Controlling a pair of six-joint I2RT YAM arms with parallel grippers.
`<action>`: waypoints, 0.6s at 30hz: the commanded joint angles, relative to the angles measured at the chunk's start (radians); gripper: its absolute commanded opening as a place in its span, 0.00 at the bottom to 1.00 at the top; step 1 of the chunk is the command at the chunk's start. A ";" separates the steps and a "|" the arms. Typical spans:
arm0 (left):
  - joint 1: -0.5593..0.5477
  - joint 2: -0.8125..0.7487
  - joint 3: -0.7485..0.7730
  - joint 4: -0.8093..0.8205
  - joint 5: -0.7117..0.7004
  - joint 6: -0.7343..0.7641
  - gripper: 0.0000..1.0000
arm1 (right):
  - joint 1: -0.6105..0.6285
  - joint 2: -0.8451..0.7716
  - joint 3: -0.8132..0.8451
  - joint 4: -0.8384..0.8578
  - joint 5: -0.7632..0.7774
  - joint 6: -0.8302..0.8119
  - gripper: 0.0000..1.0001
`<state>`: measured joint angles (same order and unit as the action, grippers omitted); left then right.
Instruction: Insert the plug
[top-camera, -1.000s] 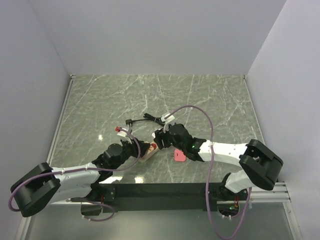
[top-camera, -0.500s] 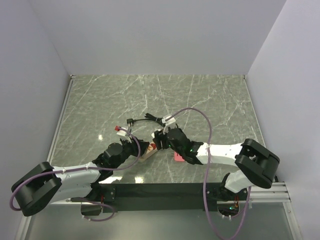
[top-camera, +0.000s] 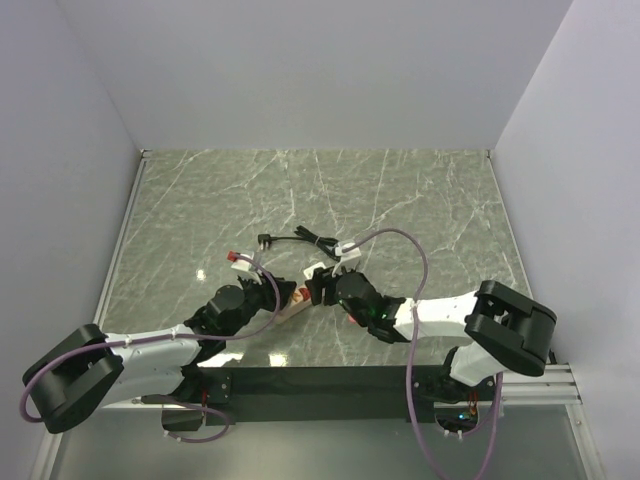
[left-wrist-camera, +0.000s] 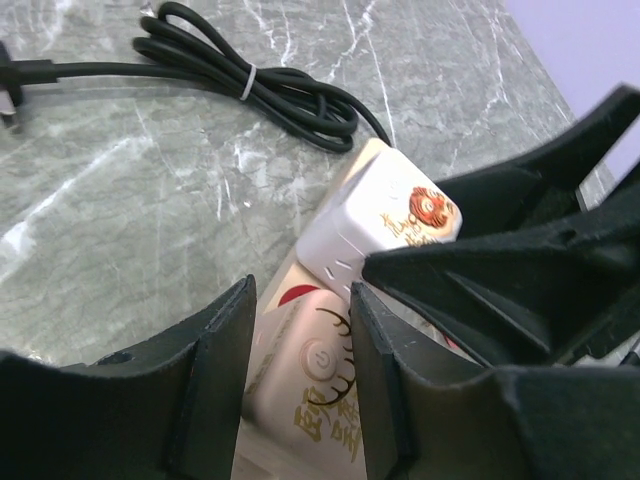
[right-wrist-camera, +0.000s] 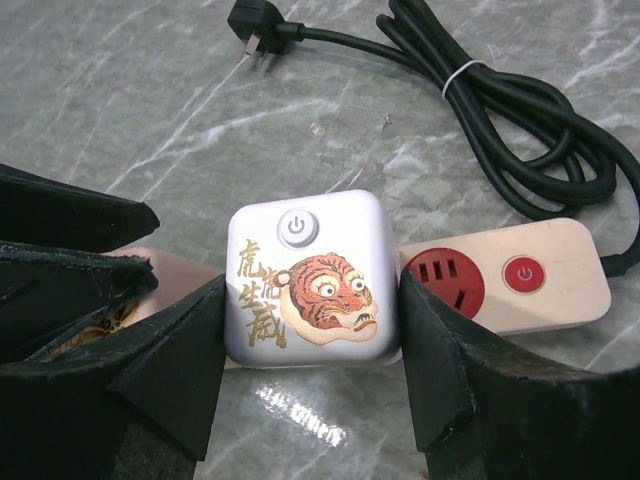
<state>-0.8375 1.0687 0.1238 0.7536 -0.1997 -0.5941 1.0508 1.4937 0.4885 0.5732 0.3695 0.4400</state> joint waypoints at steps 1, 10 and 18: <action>-0.009 0.023 0.010 -0.065 0.066 -0.006 0.46 | 0.167 0.161 -0.117 -0.377 -0.371 0.327 0.00; -0.003 0.086 0.028 -0.046 0.098 -0.006 0.43 | 0.248 0.255 -0.157 -0.270 -0.382 0.433 0.00; -0.002 0.099 0.027 -0.034 0.111 -0.010 0.43 | 0.348 0.327 -0.179 -0.197 -0.406 0.546 0.00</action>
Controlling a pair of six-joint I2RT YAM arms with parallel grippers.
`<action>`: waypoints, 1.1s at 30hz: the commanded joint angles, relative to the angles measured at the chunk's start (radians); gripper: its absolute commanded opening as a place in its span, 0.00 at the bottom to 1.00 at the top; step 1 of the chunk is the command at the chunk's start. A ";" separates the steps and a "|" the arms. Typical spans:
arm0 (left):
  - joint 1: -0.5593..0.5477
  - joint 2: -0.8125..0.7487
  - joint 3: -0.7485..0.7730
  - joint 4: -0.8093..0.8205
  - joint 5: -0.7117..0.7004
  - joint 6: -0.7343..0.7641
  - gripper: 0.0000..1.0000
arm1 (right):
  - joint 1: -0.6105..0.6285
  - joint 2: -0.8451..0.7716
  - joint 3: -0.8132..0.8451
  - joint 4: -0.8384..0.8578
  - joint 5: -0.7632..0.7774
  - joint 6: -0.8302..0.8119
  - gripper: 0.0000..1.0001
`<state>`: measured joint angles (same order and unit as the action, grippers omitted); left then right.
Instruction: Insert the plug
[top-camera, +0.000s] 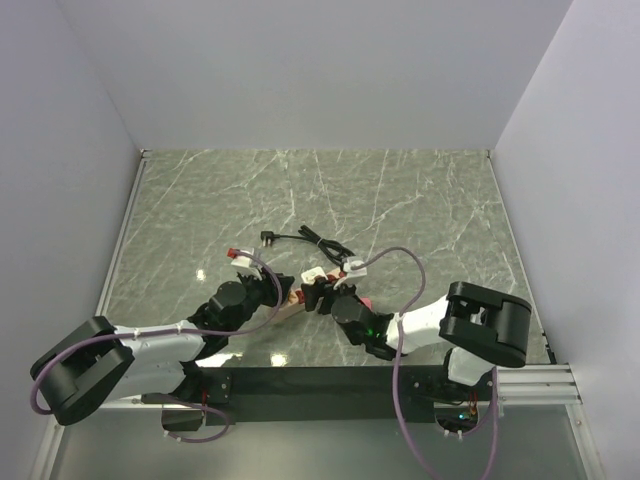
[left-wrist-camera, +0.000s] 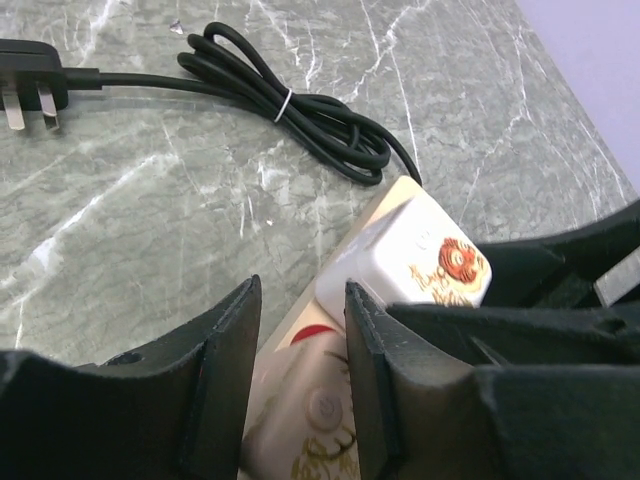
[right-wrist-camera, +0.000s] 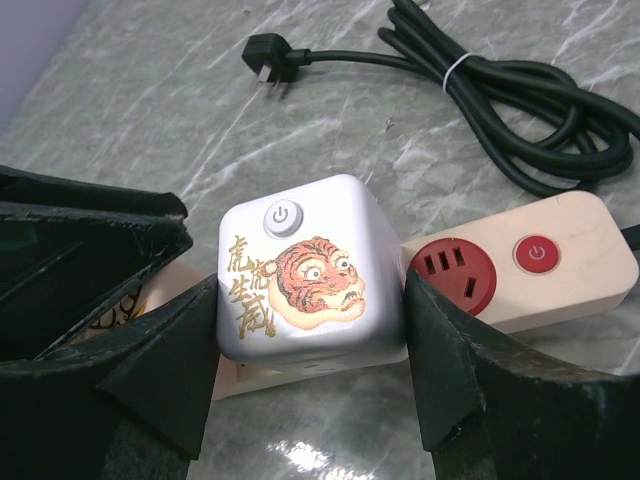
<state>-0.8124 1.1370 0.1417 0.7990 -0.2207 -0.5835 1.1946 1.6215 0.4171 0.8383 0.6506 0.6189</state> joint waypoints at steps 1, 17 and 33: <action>-0.027 0.027 0.004 -0.077 0.130 -0.022 0.42 | 0.221 0.201 -0.115 -0.452 -0.689 0.378 0.00; -0.027 -0.071 -0.007 -0.115 0.103 -0.001 0.41 | 0.143 0.092 0.055 -0.727 -0.528 0.233 0.00; -0.025 -0.166 0.004 -0.196 0.038 0.025 0.43 | -0.004 -0.055 0.232 -0.940 -0.358 0.065 0.41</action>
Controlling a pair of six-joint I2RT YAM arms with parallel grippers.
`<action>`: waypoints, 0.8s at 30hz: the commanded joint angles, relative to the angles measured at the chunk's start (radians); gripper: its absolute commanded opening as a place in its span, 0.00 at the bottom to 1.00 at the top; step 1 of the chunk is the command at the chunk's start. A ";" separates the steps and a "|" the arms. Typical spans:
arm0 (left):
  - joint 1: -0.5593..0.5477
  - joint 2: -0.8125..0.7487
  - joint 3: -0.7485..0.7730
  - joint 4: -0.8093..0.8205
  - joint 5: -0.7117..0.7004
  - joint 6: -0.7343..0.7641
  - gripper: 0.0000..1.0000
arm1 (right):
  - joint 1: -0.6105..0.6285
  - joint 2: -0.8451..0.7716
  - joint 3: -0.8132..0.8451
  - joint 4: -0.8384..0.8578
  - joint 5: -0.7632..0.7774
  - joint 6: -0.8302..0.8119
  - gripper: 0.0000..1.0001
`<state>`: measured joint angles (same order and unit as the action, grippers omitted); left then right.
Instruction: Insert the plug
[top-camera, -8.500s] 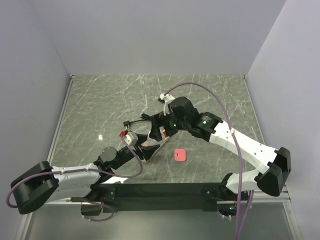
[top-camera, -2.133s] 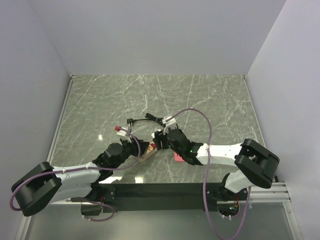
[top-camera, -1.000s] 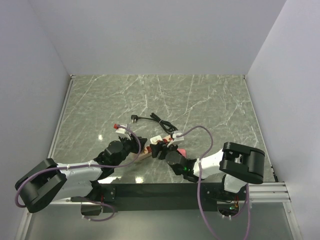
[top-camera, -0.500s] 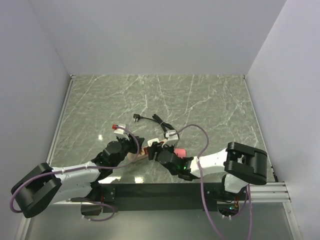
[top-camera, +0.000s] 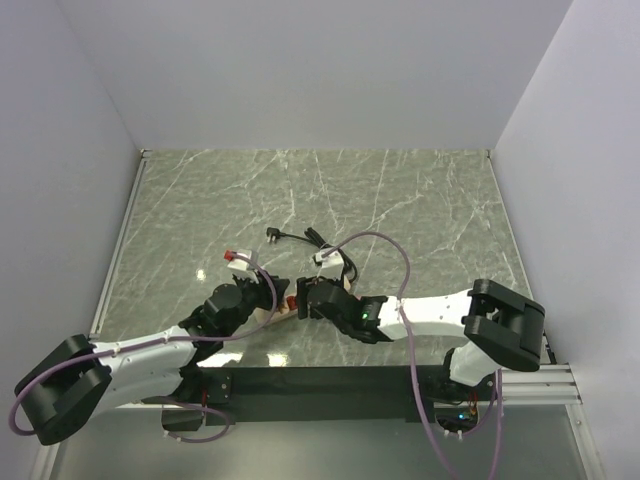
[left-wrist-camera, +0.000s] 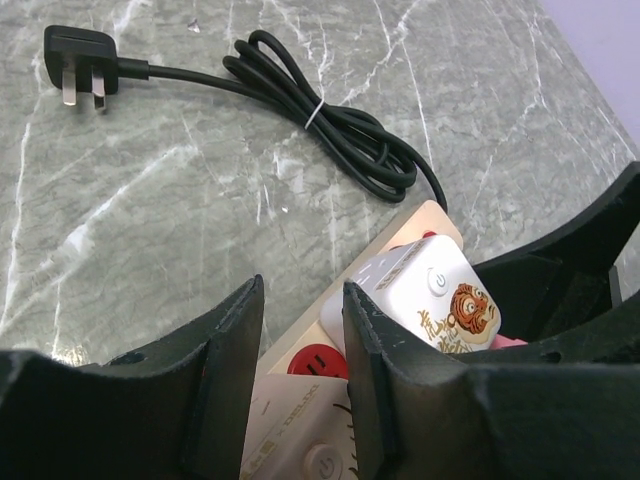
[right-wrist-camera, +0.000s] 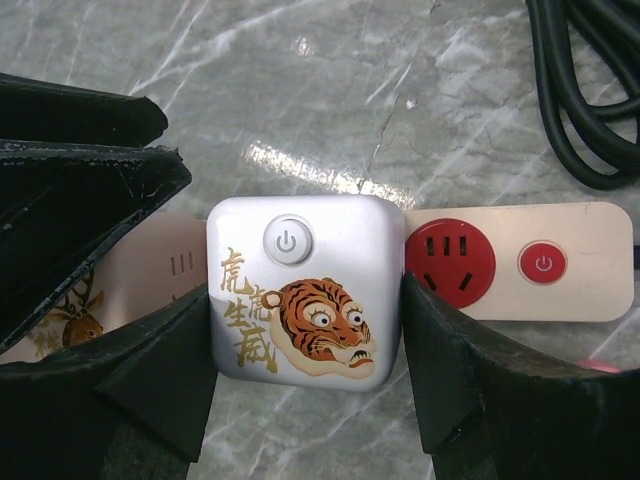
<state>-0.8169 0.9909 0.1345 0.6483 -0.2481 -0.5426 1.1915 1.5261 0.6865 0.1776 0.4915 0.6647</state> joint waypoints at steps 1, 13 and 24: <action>-0.022 -0.020 0.014 -0.045 0.067 -0.014 0.43 | -0.006 0.031 -0.032 -0.273 -0.194 0.012 0.52; -0.022 -0.020 0.039 -0.055 0.046 0.009 0.43 | -0.067 -0.078 0.033 -0.179 -0.099 -0.129 0.93; -0.007 -0.054 0.100 -0.101 -0.002 0.047 0.61 | -0.070 -0.395 -0.044 -0.273 -0.011 -0.123 0.95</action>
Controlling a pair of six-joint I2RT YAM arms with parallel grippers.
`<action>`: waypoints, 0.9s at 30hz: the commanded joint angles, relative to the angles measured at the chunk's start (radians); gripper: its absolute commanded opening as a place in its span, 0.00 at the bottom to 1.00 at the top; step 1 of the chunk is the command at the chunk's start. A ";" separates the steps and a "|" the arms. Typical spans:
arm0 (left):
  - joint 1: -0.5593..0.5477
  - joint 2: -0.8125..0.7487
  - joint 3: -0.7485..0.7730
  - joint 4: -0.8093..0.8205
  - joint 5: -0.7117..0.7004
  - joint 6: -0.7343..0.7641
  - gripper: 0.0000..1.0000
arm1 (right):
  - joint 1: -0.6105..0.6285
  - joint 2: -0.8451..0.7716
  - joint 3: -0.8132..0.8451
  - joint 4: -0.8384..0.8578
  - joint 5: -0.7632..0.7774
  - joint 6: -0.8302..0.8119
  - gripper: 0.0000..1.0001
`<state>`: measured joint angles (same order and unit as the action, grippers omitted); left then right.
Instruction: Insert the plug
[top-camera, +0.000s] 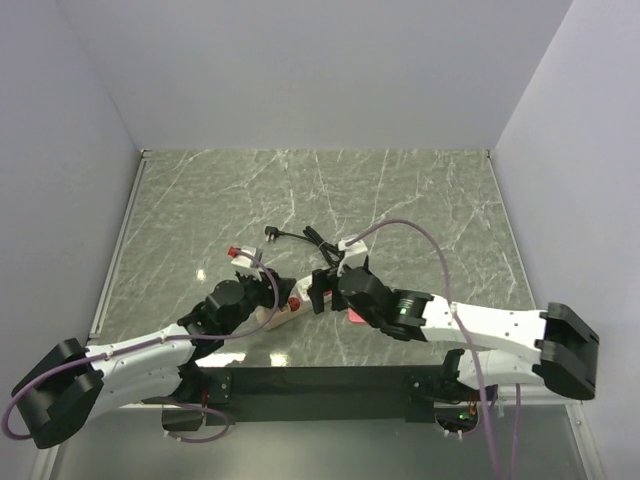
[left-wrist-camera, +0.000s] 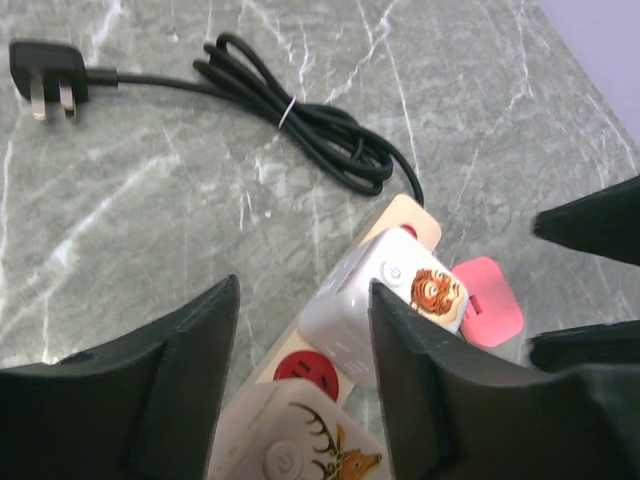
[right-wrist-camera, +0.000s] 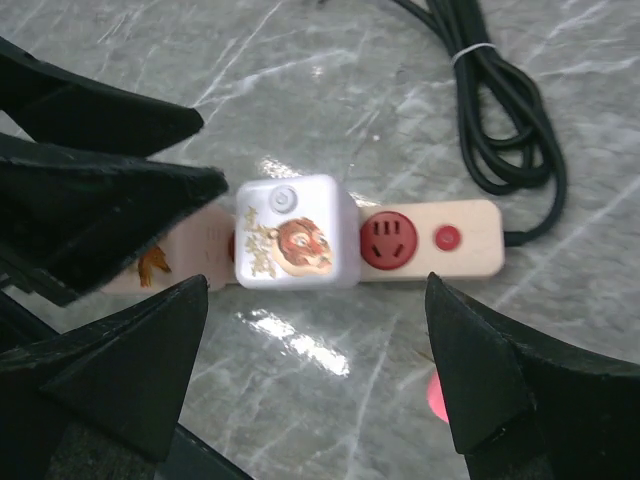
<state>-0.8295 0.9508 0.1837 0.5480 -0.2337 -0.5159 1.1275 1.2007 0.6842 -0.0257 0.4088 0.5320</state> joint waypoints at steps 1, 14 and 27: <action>0.007 -0.015 0.054 -0.002 -0.021 0.022 0.67 | -0.008 -0.107 -0.049 -0.103 0.079 0.020 0.95; 0.047 -0.012 0.103 0.007 -0.013 0.043 0.85 | -0.075 -0.153 -0.143 -0.316 0.124 0.232 0.97; 0.053 0.028 0.122 0.015 0.008 0.054 0.85 | -0.132 -0.021 -0.221 -0.135 -0.017 0.201 0.88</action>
<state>-0.7818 0.9764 0.2642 0.5335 -0.2470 -0.4828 1.0004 1.1656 0.4812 -0.2363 0.4232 0.7319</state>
